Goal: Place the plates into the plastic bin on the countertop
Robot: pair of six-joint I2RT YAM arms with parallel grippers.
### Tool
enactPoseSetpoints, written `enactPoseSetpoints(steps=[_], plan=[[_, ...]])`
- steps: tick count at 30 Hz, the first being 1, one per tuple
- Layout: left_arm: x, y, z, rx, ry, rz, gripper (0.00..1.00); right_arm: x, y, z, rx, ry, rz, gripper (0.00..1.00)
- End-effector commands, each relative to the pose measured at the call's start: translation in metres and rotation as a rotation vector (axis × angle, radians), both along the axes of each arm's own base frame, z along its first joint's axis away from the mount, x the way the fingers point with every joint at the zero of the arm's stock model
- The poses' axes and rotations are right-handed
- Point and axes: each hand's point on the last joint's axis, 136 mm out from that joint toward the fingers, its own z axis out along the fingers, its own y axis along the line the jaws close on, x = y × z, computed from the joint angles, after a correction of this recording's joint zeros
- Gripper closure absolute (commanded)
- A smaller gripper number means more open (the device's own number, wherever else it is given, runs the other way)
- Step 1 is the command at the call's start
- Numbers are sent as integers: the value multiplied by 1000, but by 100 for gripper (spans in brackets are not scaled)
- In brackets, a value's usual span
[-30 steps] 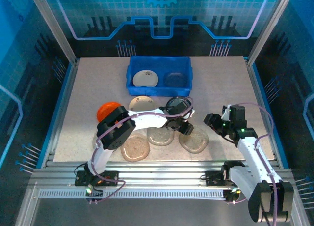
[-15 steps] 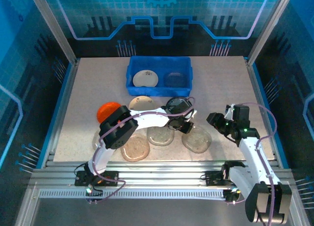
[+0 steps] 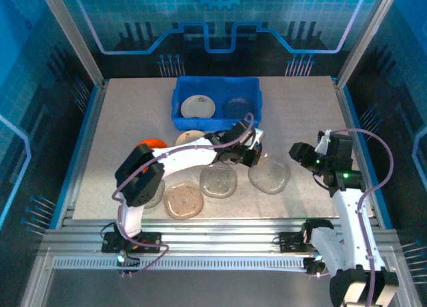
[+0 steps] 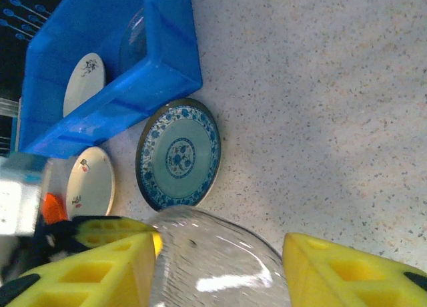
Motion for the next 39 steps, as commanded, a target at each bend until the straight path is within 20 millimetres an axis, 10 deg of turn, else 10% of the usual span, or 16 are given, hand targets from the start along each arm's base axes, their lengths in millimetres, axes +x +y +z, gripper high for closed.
enactPoseSetpoints(steps=[1,14,32,36,39], plan=[[-5,14,21,-37,47,25,100,-7,-2,9,-15,-6,3,44],[12,63,48,-118,70,130,100,-9,36,13,133,-41,131,51],[14,61,65,-215,84,149,100,11,81,-36,120,95,239,59],[14,63,65,-209,83,146,100,15,82,-36,141,82,226,94],[13,63,61,-199,92,147,100,18,82,-35,163,71,206,100]])
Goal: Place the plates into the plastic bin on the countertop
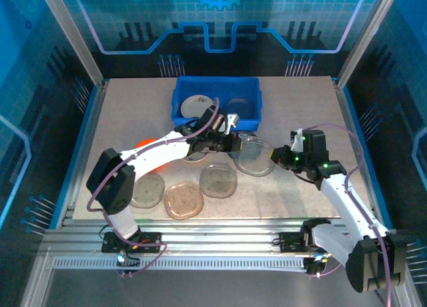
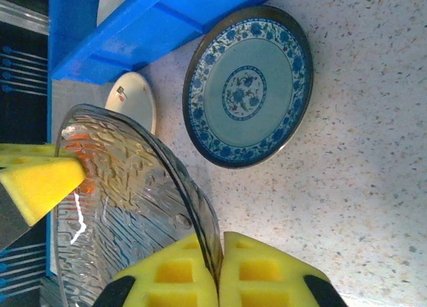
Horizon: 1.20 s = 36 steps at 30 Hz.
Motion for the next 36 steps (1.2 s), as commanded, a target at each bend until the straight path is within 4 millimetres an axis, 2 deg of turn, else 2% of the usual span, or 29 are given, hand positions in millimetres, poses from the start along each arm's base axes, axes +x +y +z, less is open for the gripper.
enactPoseSetpoints(steps=[1,5,9,11,14,17,18,19,20,22,28,33,36], plan=[[-6,-2,13,-38,1,-14,95,6,2,1,30,-20,-29,100],[-6,3,7,-16,7,-10,76,11,5,7,60,-32,-40,100],[-7,10,5,-9,10,2,74,18,4,14,64,-45,-48,100],[-6,14,4,-2,10,18,81,20,5,16,69,-46,-48,100],[-3,21,4,0,10,42,100,23,4,15,62,-43,-54,100],[2,27,7,-2,2,59,100,26,4,16,65,-50,-60,100],[6,30,9,3,0,69,100,28,3,17,57,-55,-65,83],[12,34,11,8,-1,83,100,29,-1,18,39,-54,-76,66],[18,40,15,7,-2,100,100,30,-4,20,24,-53,-86,57],[37,53,26,6,-14,145,100,32,-14,27,-8,-70,-114,45],[100,95,52,35,-55,275,100,42,-36,46,-40,-107,-170,43],[149,116,51,69,-60,365,100,56,-43,46,-33,-87,-191,43],[178,116,45,84,-63,387,100,65,-46,47,-35,-84,-202,43]])
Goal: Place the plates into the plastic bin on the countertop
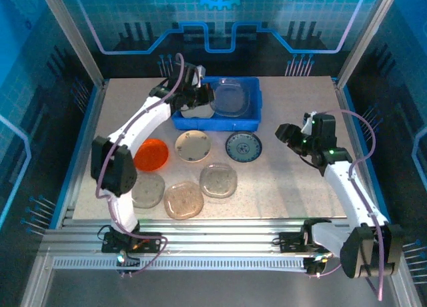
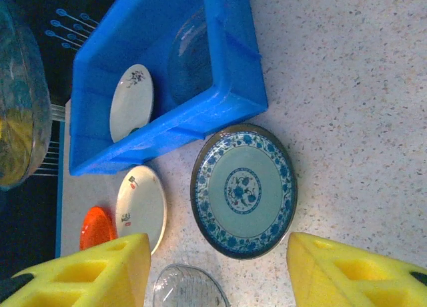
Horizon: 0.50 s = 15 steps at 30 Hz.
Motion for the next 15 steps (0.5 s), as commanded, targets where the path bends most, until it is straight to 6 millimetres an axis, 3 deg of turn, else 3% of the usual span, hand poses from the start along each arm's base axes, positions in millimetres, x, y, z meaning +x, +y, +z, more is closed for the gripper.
enactPoseSetpoints(steps=[1,8,15], plan=[[22,3,-28,61,62,13,100,11,-8,4,-16,3,-17,43],[71,-3,-48,61,61,51,100,30,-10,17,-8,-25,-24,43],[91,-10,-83,3,109,105,100,44,-7,10,14,-5,-13,43]])
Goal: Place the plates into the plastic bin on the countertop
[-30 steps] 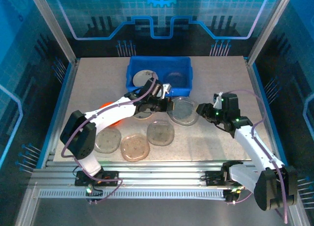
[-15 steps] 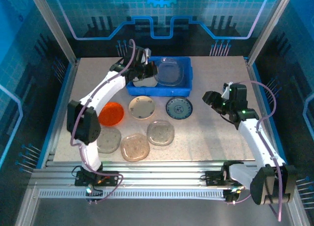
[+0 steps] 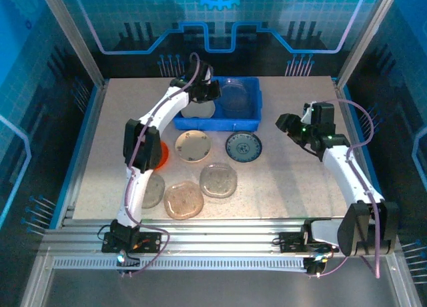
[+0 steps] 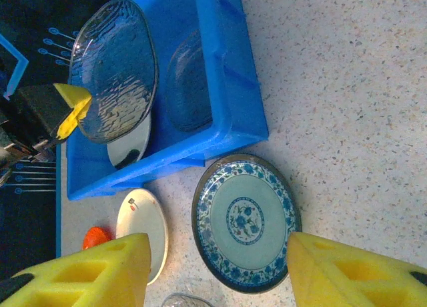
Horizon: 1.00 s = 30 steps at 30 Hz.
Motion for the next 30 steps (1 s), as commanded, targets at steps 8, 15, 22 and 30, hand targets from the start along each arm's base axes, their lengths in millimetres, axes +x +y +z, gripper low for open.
enactPoseSetpoints(steps=[8,15,22,30], plan=[[25,-8,-39,-43,28,71,100,17,3,-3,51,-13,15,43],[29,-22,-61,-13,45,60,100,21,5,-14,68,-1,22,44],[29,-20,-74,7,66,77,92,22,7,-22,72,13,38,43],[23,-33,-68,26,57,21,61,18,9,-24,75,-2,46,43]])
